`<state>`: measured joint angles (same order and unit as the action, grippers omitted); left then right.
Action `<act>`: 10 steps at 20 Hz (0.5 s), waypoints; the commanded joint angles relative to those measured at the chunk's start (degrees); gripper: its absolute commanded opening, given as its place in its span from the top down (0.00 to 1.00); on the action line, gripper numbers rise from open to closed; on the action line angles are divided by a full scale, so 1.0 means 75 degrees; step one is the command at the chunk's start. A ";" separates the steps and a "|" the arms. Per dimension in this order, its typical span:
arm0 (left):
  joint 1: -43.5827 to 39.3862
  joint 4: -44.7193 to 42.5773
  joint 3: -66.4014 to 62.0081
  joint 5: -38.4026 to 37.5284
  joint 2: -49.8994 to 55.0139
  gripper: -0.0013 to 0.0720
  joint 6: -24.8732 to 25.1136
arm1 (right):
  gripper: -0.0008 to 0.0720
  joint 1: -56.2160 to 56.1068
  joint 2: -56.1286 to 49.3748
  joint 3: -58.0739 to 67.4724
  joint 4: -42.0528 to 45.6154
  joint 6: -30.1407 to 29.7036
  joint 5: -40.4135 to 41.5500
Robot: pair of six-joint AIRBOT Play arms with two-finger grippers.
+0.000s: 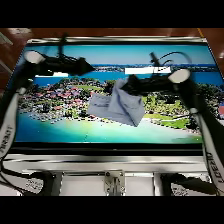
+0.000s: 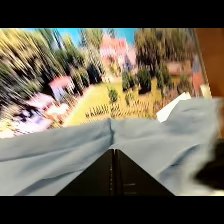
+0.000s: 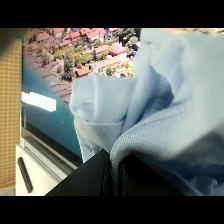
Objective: Fold the shirts.
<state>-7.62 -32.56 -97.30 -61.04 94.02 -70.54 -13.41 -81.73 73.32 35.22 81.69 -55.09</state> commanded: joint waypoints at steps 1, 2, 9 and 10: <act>0.1212 -0.0385 -0.0006 -0.0673 -0.1434 0.93 -0.0023 | 0.90 -0.1431 -0.1376 0.0009 -0.0874 -0.0067 0.1842; 0.1422 -0.0393 -0.0006 -0.0860 -0.1731 0.93 -0.0017 | 0.89 -0.1626 -0.1757 0.0009 -0.1361 -0.0067 0.2101; 0.1821 -0.0699 -0.0003 -0.1754 -0.2600 0.93 0.0119 | 0.17 -0.0959 -0.1985 0.0009 -0.2270 -0.0708 0.1204; 0.1821 -0.0705 -0.0003 -0.1725 -0.2585 0.93 0.0134 | 0.17 -0.0641 -0.1810 0.0009 -0.1699 -0.0466 0.0612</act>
<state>5.19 -36.99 -97.32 -72.29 76.05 -69.95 -21.80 -96.53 73.34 18.09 77.45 -42.52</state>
